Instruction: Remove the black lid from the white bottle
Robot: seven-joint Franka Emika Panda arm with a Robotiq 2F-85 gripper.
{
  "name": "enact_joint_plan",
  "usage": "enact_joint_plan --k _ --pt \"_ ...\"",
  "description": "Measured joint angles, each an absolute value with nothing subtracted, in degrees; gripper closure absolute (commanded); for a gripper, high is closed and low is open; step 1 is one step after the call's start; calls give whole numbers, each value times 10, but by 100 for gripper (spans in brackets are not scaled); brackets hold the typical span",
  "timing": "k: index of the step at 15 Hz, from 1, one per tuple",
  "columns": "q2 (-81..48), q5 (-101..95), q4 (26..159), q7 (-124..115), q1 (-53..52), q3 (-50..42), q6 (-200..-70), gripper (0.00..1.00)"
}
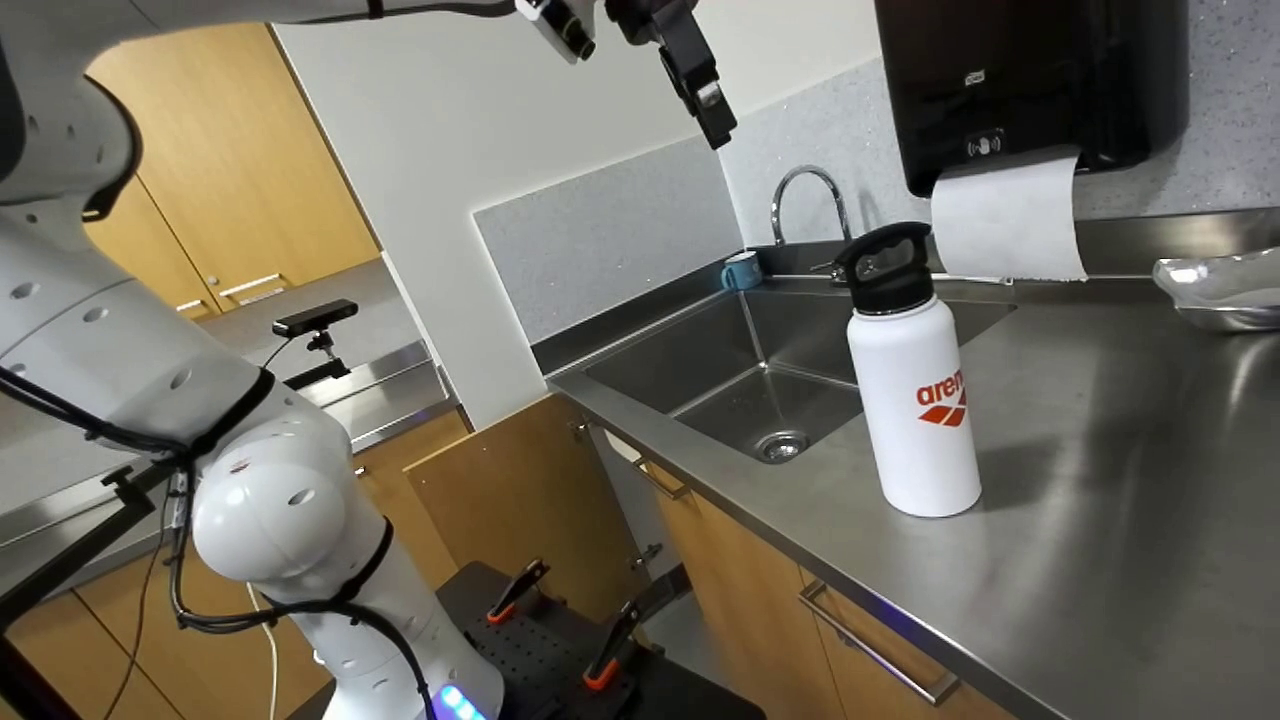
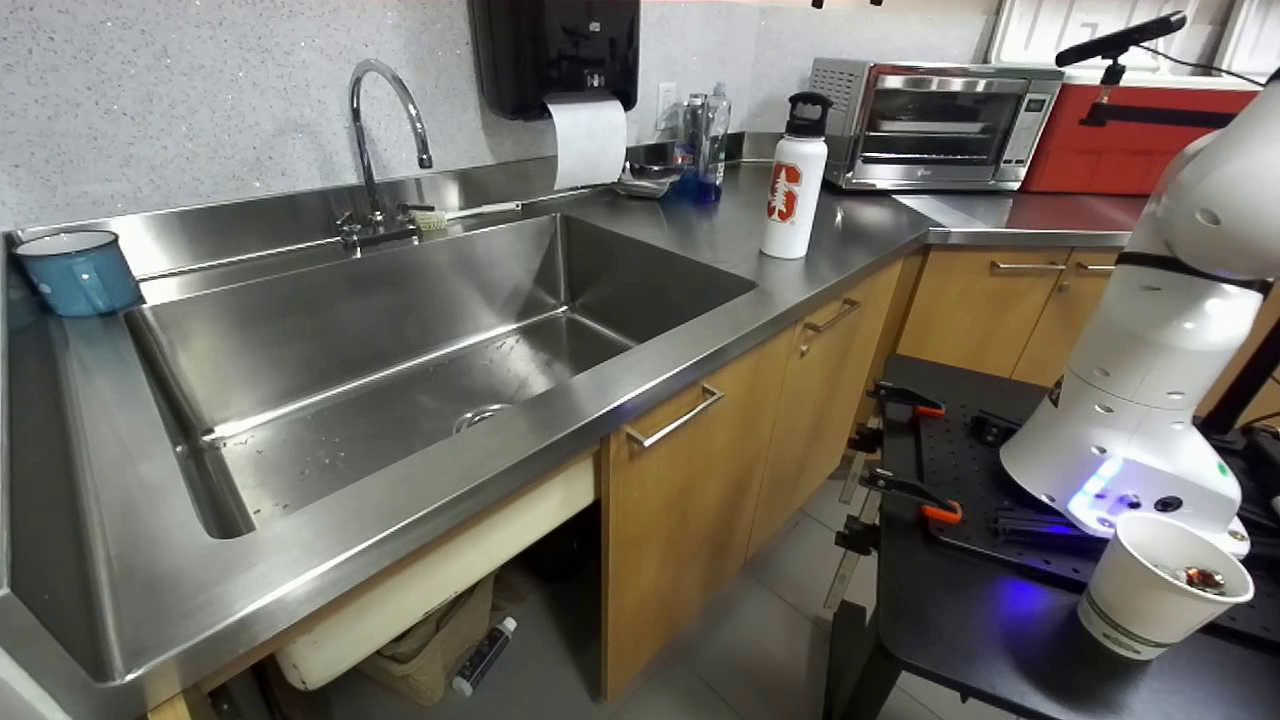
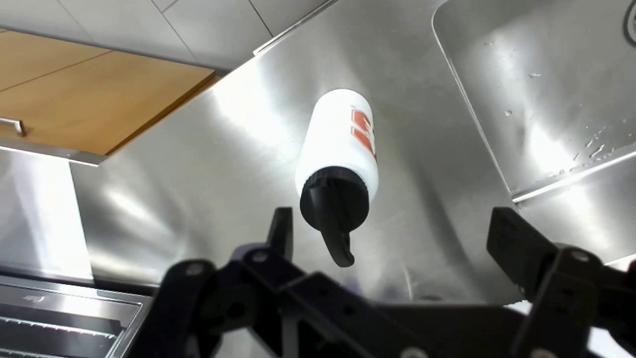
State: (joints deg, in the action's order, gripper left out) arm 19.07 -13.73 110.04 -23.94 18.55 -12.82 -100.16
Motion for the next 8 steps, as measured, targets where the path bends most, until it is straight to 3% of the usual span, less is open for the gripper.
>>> enact_joint_plan --k 8 --pt "182 -141 1099 -234 185 -134 -1002 0"
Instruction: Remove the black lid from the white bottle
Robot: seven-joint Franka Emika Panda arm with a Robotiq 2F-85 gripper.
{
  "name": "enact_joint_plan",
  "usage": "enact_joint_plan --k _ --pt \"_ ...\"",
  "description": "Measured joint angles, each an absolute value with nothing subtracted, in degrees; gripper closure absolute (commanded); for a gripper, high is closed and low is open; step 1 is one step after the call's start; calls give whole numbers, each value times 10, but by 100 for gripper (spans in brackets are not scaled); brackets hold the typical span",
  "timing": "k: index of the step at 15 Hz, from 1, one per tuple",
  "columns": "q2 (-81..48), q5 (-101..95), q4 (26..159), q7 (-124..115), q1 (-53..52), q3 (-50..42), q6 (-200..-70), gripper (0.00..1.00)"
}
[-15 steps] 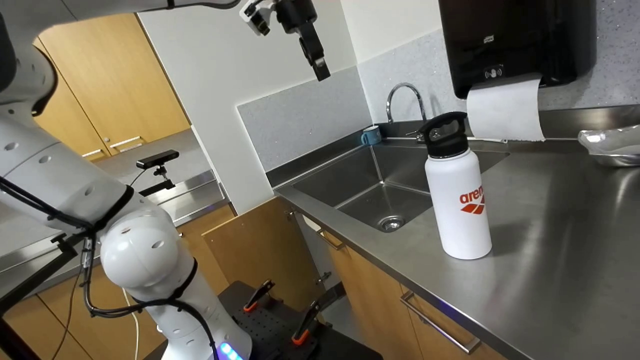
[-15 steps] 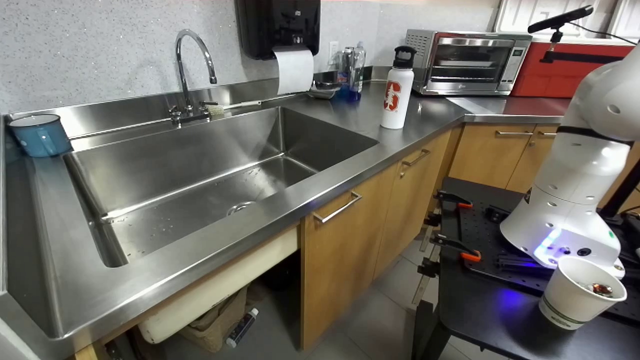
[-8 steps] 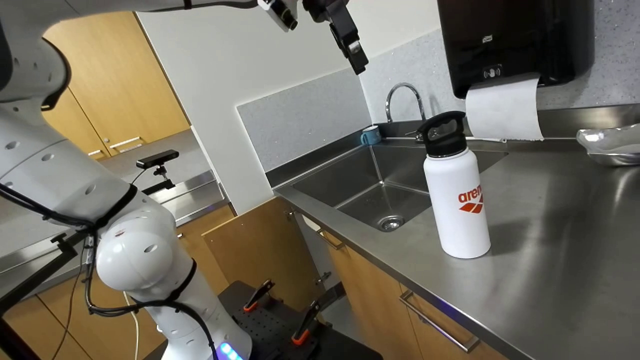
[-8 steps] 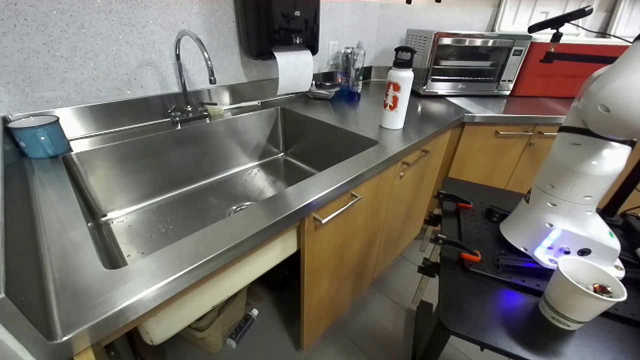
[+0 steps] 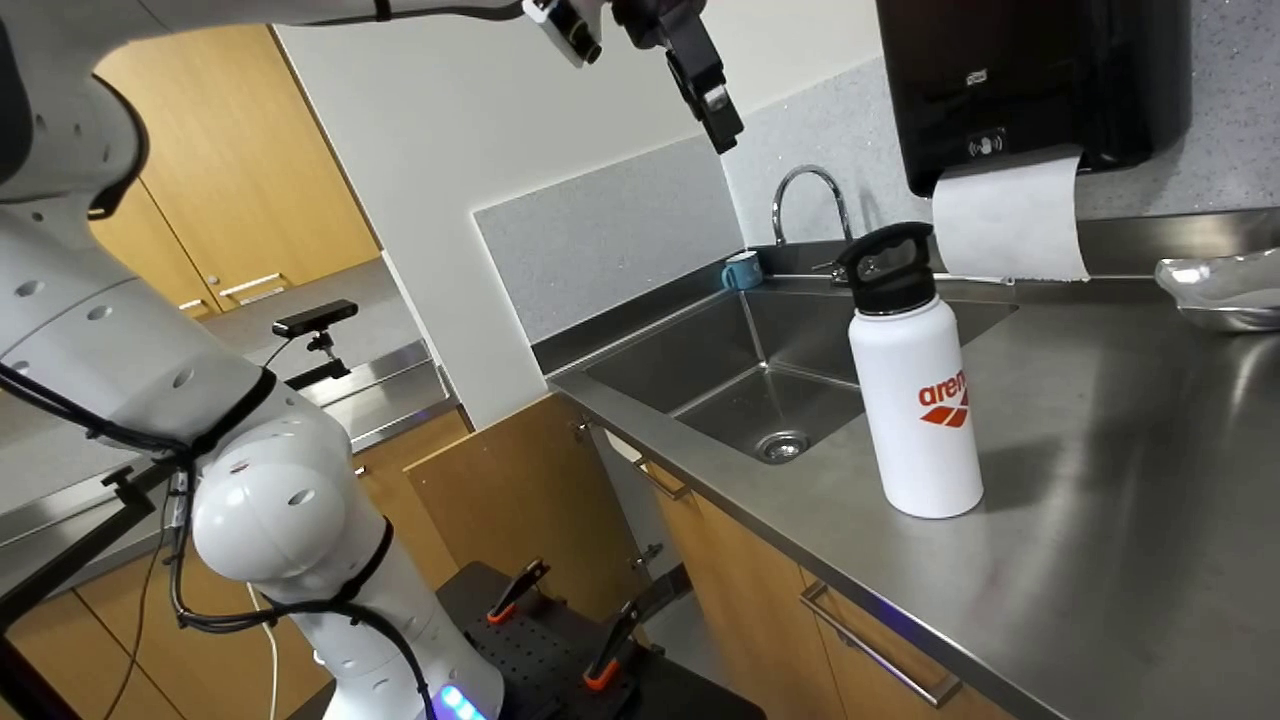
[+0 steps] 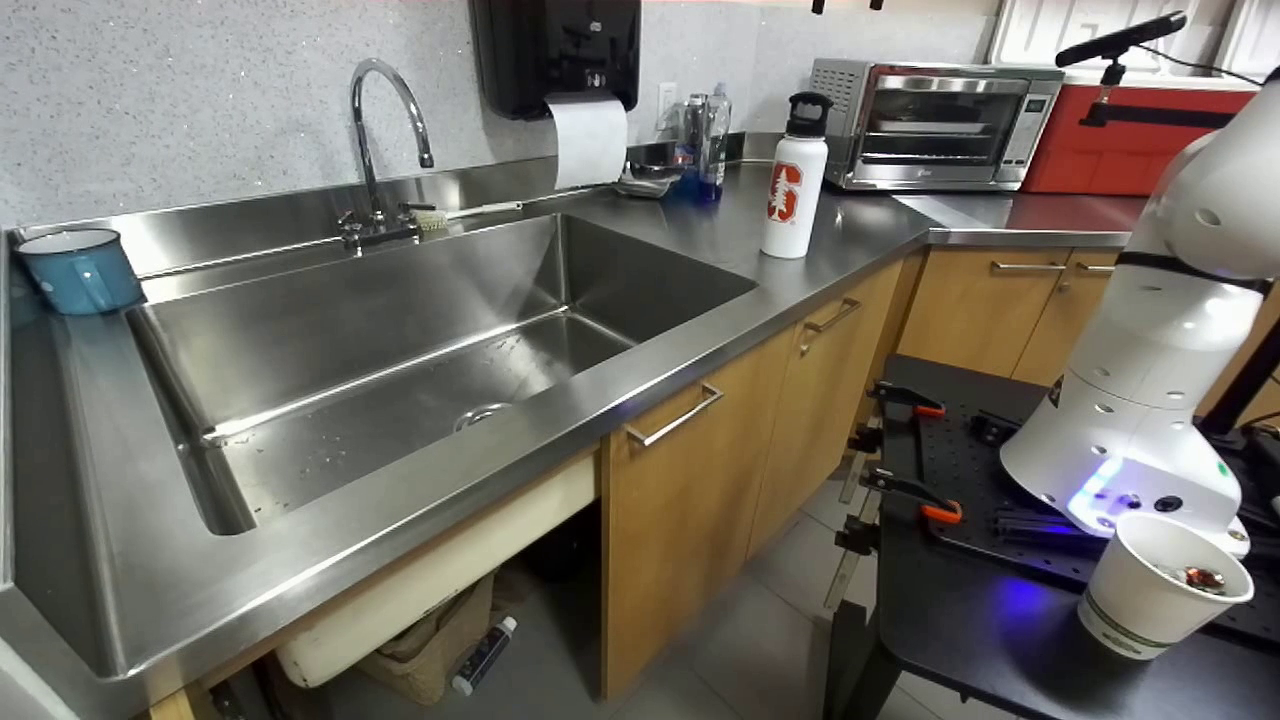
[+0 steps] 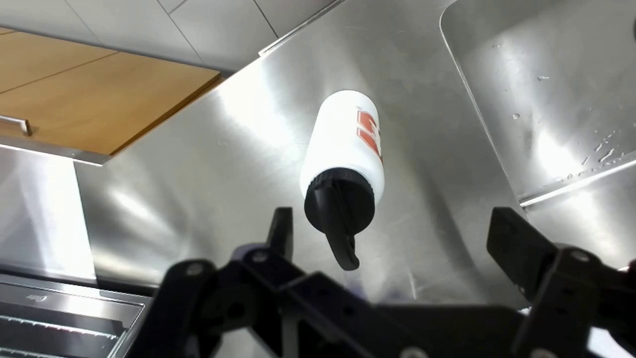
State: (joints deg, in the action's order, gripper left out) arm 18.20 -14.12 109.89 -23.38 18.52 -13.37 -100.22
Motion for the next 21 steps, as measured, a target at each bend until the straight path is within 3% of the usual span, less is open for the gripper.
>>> enact_joint_plan --k 9,21 --pt "121 -49 1078 -55 190 -241 -1045 0" --pt "44 -39 1078 -59 192 -238 -1115 0"
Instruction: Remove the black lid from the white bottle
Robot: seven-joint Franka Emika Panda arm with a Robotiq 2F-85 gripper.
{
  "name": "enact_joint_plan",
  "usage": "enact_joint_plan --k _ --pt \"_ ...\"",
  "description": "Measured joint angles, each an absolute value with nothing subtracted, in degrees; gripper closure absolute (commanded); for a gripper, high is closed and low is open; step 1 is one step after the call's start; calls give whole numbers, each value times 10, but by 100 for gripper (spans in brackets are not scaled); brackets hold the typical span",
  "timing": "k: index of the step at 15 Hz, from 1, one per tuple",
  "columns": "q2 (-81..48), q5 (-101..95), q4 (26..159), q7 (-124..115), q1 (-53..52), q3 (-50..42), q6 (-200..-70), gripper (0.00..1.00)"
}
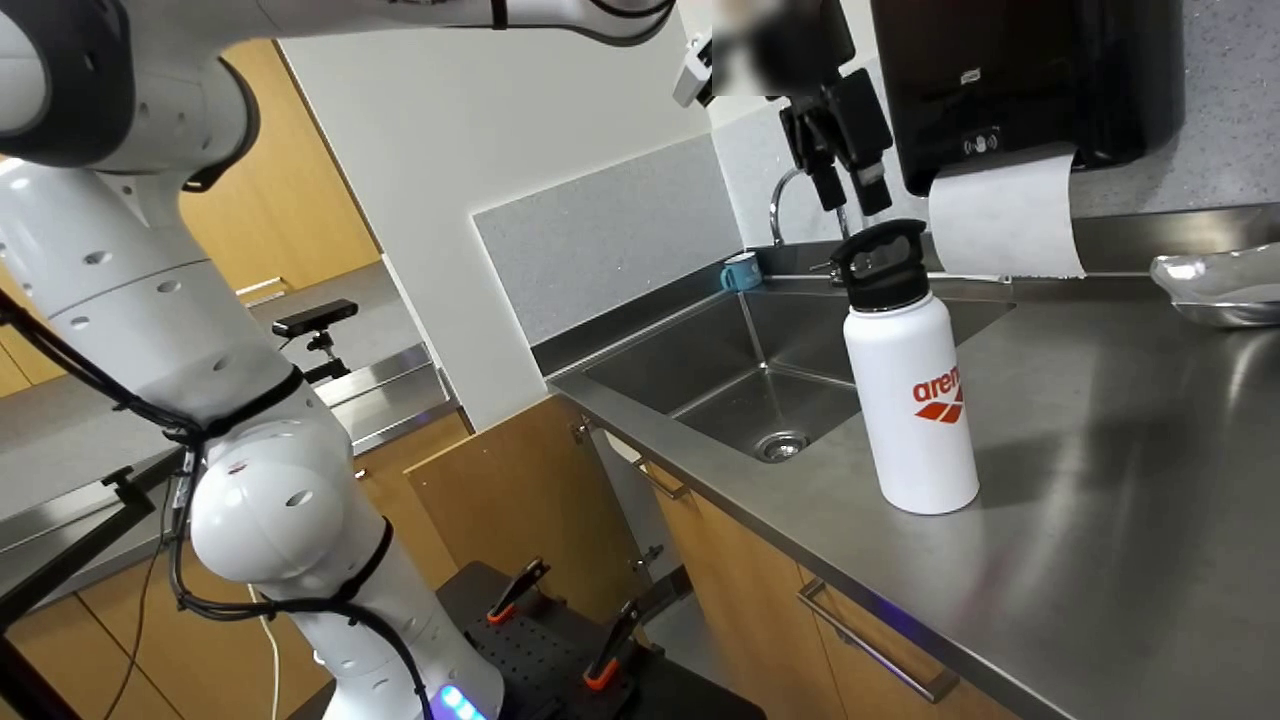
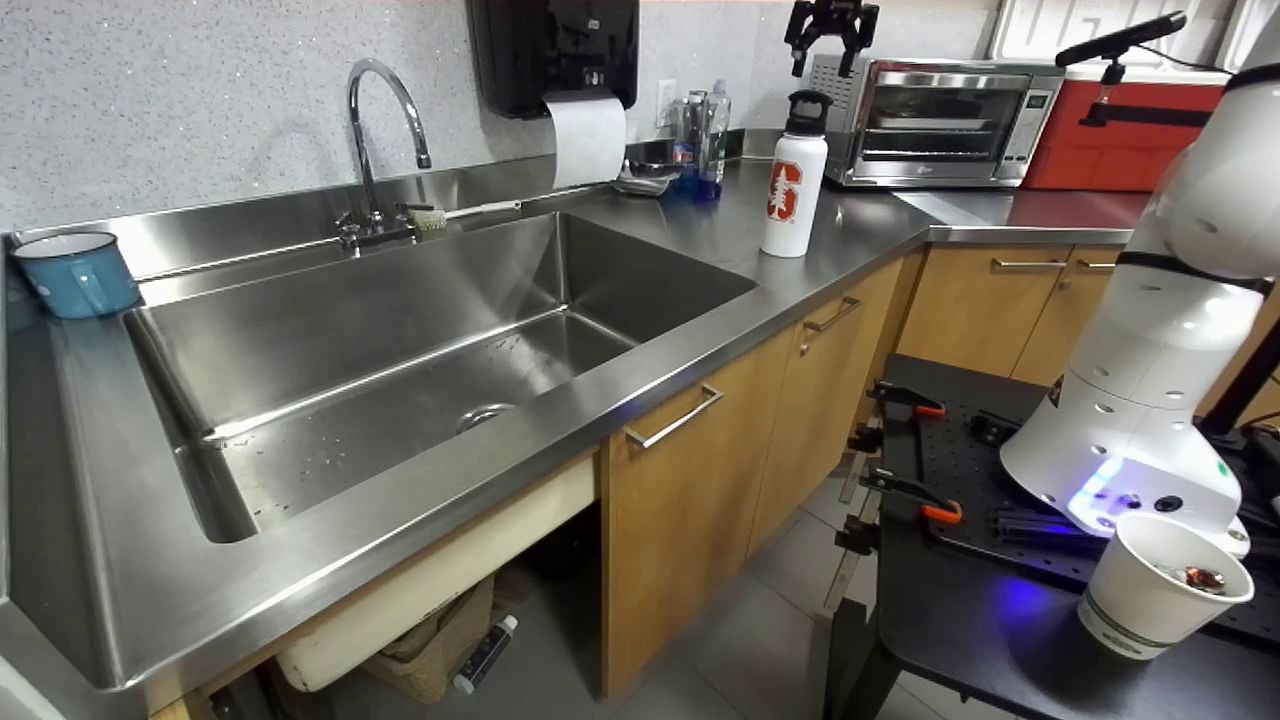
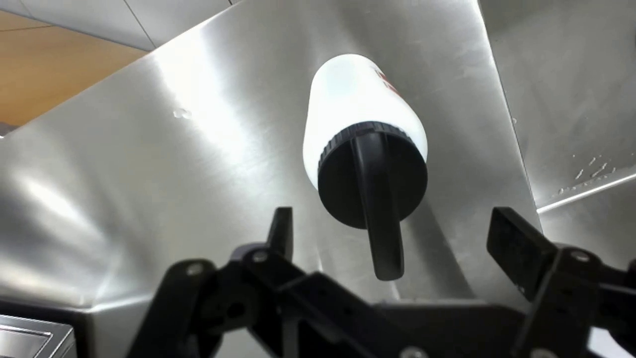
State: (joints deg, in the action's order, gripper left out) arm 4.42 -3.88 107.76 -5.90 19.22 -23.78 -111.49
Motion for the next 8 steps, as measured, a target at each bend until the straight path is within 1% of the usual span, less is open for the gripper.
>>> enact_joint_plan --k 6,7,8 --pt "22 -39 1078 -59 196 -238 -1115 0" --pt "19 -39 1078 -59 197 -238 -1116 8" --pt "17 -39 1077 -59 197 -238 -1116 26"
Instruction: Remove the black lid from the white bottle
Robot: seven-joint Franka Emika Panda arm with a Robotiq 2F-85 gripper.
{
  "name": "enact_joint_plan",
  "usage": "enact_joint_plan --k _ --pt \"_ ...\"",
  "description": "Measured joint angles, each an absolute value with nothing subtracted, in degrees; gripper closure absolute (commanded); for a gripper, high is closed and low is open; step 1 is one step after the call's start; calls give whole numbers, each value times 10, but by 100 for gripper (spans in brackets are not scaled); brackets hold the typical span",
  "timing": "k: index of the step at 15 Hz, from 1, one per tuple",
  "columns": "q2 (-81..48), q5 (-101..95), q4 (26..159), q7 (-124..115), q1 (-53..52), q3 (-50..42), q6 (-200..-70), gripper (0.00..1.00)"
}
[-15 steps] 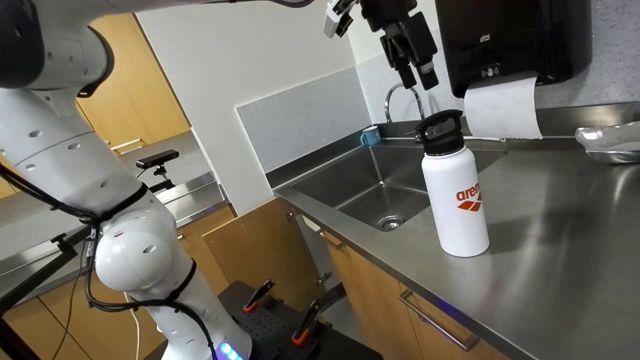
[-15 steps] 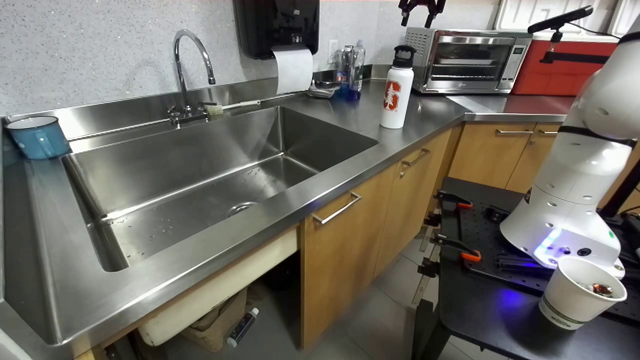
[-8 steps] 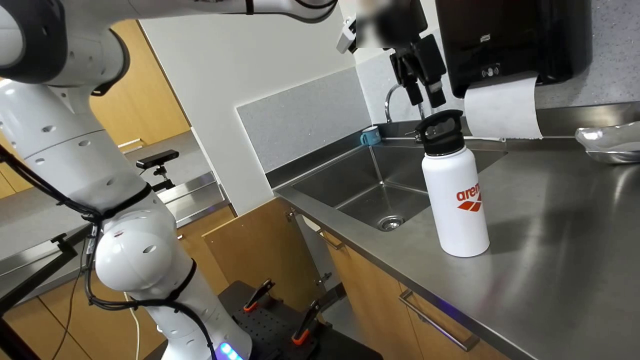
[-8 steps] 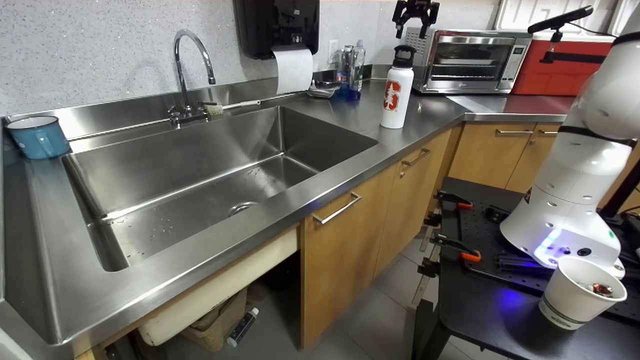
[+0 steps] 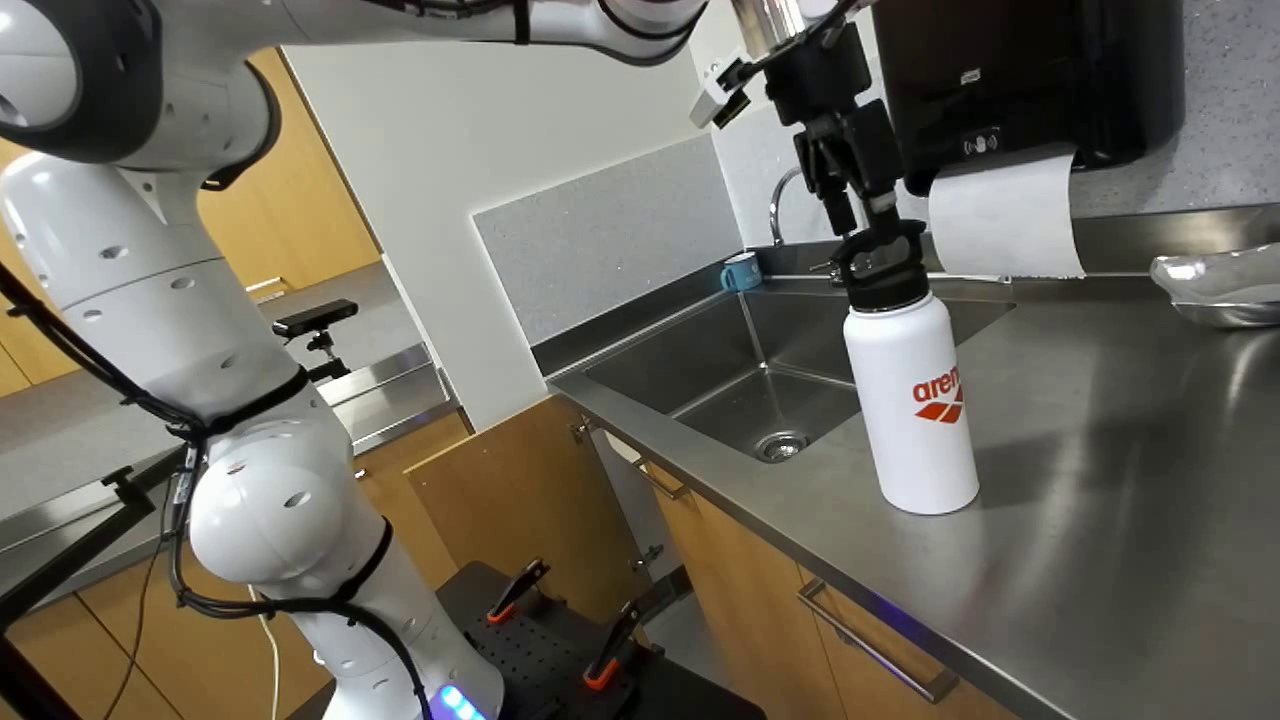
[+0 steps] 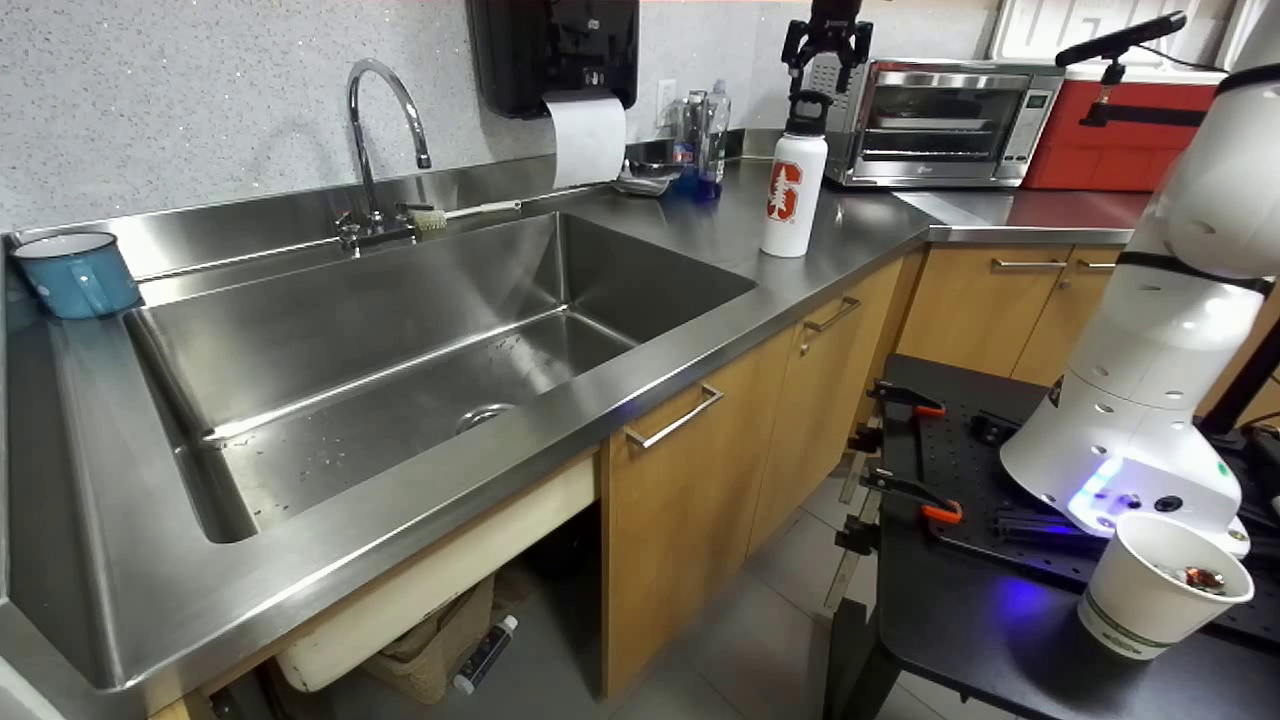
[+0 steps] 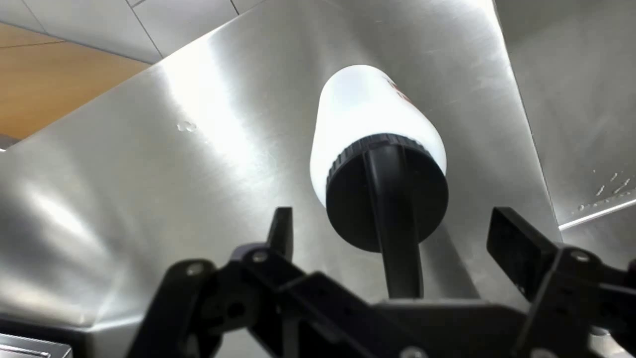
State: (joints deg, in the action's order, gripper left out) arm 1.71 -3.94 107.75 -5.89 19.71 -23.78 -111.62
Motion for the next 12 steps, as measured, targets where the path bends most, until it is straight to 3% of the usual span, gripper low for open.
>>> enact_joint_plan --k 9,10,12 --pt "7 -39 1077 -59 197 -238 -1116 95" --pt "7 -39 1076 -59 197 -237 -1116 100" --pt "7 -40 1075 -59 197 -237 -1116 95"
